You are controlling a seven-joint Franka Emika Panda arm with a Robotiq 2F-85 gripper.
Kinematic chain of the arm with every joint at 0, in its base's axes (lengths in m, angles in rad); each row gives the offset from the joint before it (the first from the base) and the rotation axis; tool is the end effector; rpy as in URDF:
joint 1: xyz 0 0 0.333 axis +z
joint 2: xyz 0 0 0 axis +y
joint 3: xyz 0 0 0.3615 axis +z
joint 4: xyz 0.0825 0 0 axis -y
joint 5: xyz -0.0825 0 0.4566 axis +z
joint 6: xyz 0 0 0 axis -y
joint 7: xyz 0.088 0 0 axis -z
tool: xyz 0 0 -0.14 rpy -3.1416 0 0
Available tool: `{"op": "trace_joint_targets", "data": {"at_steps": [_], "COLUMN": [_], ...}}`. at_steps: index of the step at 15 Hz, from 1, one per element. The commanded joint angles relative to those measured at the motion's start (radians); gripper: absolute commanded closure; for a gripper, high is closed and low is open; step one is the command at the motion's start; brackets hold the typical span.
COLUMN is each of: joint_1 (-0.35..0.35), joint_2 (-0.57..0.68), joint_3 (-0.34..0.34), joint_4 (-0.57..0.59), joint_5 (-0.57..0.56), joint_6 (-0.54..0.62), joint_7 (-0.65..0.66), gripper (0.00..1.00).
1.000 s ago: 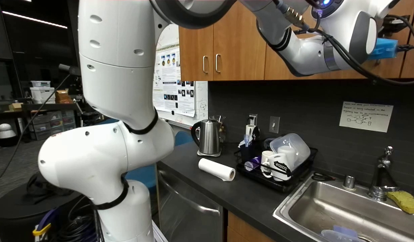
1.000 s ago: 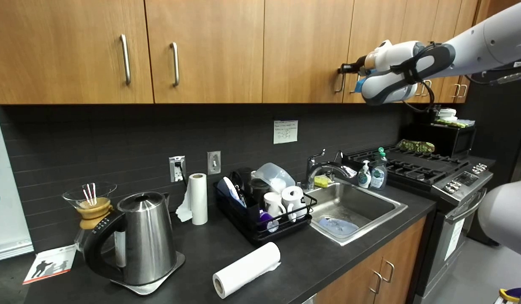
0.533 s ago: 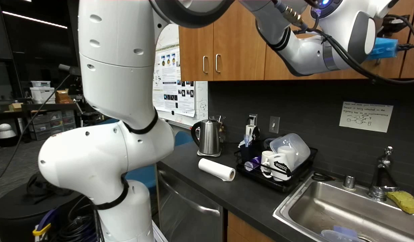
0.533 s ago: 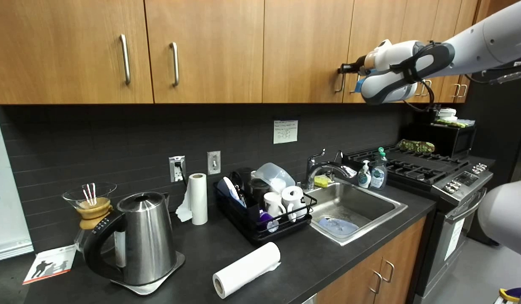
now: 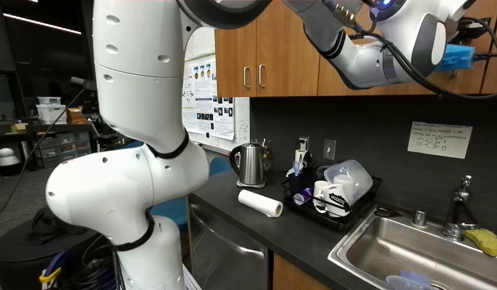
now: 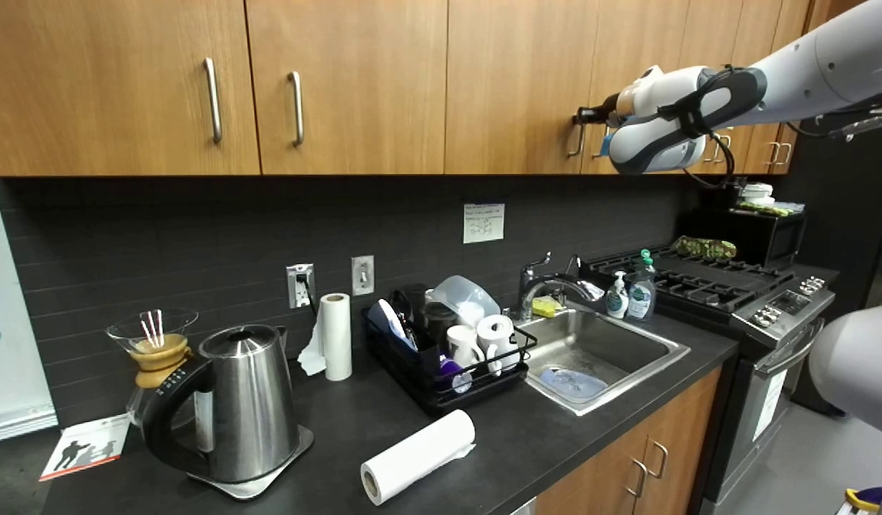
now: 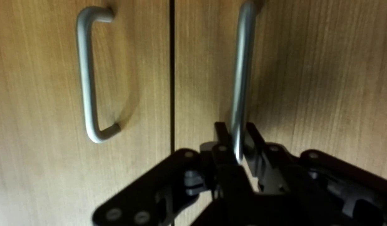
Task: Open the third cabinet door from the left
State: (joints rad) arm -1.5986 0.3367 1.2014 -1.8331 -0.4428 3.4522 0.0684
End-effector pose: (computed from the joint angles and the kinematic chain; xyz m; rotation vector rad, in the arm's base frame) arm 0.6421 -0.3351 0.6518 2.1382 -0.2453 2.0071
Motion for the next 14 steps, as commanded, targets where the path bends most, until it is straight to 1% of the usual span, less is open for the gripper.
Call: {"op": "trace_joint_targets", "data": {"at_steps": [1, 5, 11, 14], "joint_1": [0.002, 0.039, 0.116, 0.152], "joint_2": [-0.067, -0.138, -0.231, -0.256], "joint_3": [-0.056, -0.112, -0.204, -0.235], "joint_4": [0.011, -0.014, -0.063, -0.075], "joint_5": [0.078, 0.199, 0.369, 0.442], "joint_6": [0.007, 0.008, 0.01, 0.013], "joint_7": [0.002, 0.001, -0.07, -0.106], "gripper": [0.96, 0.96, 0.96, 0.96]}}
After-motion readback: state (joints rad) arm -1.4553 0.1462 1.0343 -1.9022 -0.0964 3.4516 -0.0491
